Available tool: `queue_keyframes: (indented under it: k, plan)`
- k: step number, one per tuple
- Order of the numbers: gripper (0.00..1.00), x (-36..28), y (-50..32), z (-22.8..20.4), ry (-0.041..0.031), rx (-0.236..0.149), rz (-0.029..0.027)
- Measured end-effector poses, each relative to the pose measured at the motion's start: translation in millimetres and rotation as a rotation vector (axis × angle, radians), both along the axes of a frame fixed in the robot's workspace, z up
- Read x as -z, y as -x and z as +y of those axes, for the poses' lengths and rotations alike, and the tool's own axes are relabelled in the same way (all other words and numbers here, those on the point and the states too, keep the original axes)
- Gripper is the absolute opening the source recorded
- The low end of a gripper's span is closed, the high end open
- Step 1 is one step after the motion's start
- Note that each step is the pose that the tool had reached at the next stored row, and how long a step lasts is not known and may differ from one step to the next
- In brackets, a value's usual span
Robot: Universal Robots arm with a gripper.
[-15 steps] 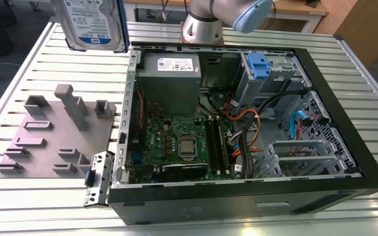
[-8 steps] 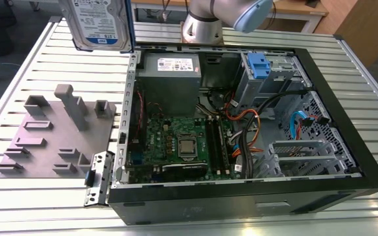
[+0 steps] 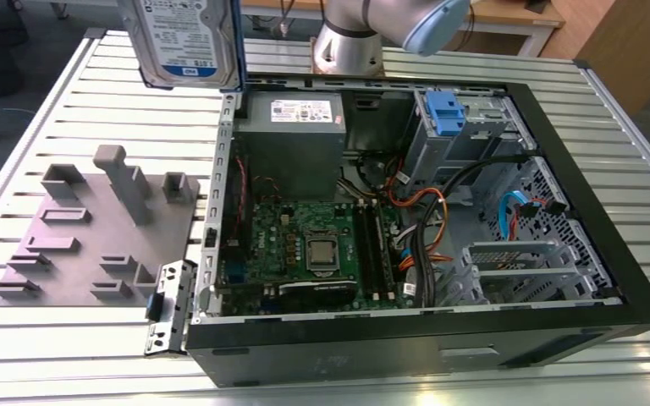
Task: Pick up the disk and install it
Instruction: 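Pick up the disk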
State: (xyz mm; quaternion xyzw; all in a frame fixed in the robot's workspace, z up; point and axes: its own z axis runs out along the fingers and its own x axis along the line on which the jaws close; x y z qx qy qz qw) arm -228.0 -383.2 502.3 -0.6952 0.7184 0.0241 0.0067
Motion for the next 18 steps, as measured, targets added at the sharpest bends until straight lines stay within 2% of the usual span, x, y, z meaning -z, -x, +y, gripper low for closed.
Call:
queue_keyframes:
  k: [18]
  plan:
    - [0.35,0.7,-32.1,0.0,0.0,0.0,-0.0001]
